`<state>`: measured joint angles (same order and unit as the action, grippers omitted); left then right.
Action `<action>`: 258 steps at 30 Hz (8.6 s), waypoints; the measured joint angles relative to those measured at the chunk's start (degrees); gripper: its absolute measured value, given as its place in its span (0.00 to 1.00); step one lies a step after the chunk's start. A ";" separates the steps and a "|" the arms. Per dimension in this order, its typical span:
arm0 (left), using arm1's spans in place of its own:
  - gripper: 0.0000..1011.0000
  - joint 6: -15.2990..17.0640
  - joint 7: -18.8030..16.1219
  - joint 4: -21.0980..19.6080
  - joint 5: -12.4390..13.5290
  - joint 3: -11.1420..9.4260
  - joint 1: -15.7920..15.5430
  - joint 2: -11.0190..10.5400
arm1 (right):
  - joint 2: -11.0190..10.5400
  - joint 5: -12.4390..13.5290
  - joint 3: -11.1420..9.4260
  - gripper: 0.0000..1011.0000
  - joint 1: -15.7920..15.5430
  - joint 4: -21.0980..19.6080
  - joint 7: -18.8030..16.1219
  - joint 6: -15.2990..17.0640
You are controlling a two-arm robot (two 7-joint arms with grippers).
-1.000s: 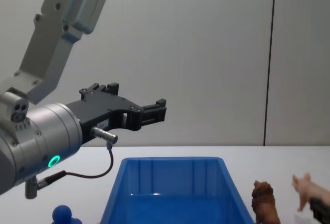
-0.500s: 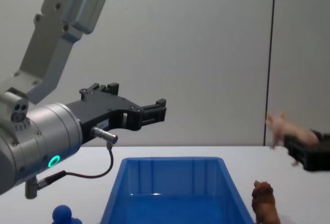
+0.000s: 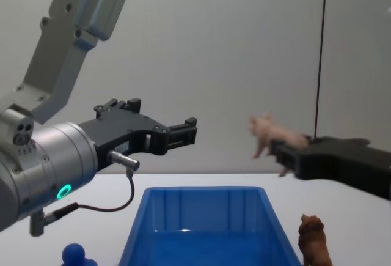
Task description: Pick up the two dolls from the table and place them into the box.
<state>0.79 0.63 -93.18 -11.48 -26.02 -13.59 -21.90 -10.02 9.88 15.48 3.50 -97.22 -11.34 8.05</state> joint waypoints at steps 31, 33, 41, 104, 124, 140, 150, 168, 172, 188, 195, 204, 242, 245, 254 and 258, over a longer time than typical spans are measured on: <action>0.99 0.00 0.00 0.00 0.00 0.00 0.00 0.00 | 4.04 -0.22 1.16 0.99 6.77 7.23 -2.57 5.73; 0.99 0.00 0.00 0.00 0.00 0.00 0.00 0.00 | 3.86 -0.23 1.06 0.99 6.46 6.70 -2.02 5.77; 0.99 0.00 0.00 0.00 0.00 0.00 0.00 0.00 | 2.60 -0.27 0.48 0.99 4.55 3.50 1.00 6.27; 0.99 0.00 0.00 0.00 0.00 0.00 0.00 0.00 | 0.93 -3.82 1.14 0.62 -5.05 6.71 11.15 5.15; 0.99 0.00 0.00 0.00 0.00 0.00 0.00 0.00 | 1.84 -4.61 0.36 0.29 -3.37 8.52 12.41 0.47; 0.99 0.00 0.00 0.00 0.00 0.00 0.00 0.00 | 3.01 -4.14 0.64 0.29 -1.48 3.64 7.79 -0.30; 0.99 0.00 0.00 0.00 0.00 0.00 0.00 0.00 | 5.73 -4.24 1.74 0.31 2.33 5.80 3.80 0.49; 0.99 0.00 0.00 0.00 0.00 0.00 0.00 0.00 | 8.07 -4.47 1.85 0.84 6.23 10.57 3.91 2.32; 0.99 0.00 0.00 0.00 0.00 0.00 0.00 0.00 | 7.83 -4.47 1.43 0.94 5.94 10.46 5.62 2.34; 0.99 0.00 0.00 0.00 0.00 0.00 0.00 0.00 | 5.49 -3.58 -0.34 0.99 2.26 6.32 11.30 2.12; 0.99 0.97 -0.29 -0.43 -0.14 0.11 0.32 -0.17 | 5.03 -3.37 -0.68 0.99 1.53 5.50 12.19 2.07; 0.99 5.69 -2.50 -2.68 -1.63 0.75 1.67 -1.30 | 4.65 -3.21 -0.94 0.99 0.91 4.82 12.94 2.01; 0.99 17.57 -5.01 -0.26 -11.54 5.37 6.49 -6.10 | 4.31 -3.09 -1.16 0.99 0.39 4.20 13.60 1.99; 0.99 17.21 -4.28 1.15 -11.68 5.42 6.17 -5.79 | 4.31 -3.10 -1.16 0.99 0.38 4.20 13.60 1.99; 0.88 16.23 -2.06 5.52 -12.09 5.59 5.02 -4.75 | 4.31 -3.10 -1.16 0.99 0.38 4.20 13.61 1.99; 0.75 16.19 -1.46 7.09 -12.11 5.71 4.67 -4.46 | 4.31 -3.10 -1.15 0.99 0.38 4.21 13.60 1.99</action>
<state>16.98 -0.84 -86.09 -23.59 -20.31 -8.92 -26.35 -5.71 6.78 14.32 3.87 -93.01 2.27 10.04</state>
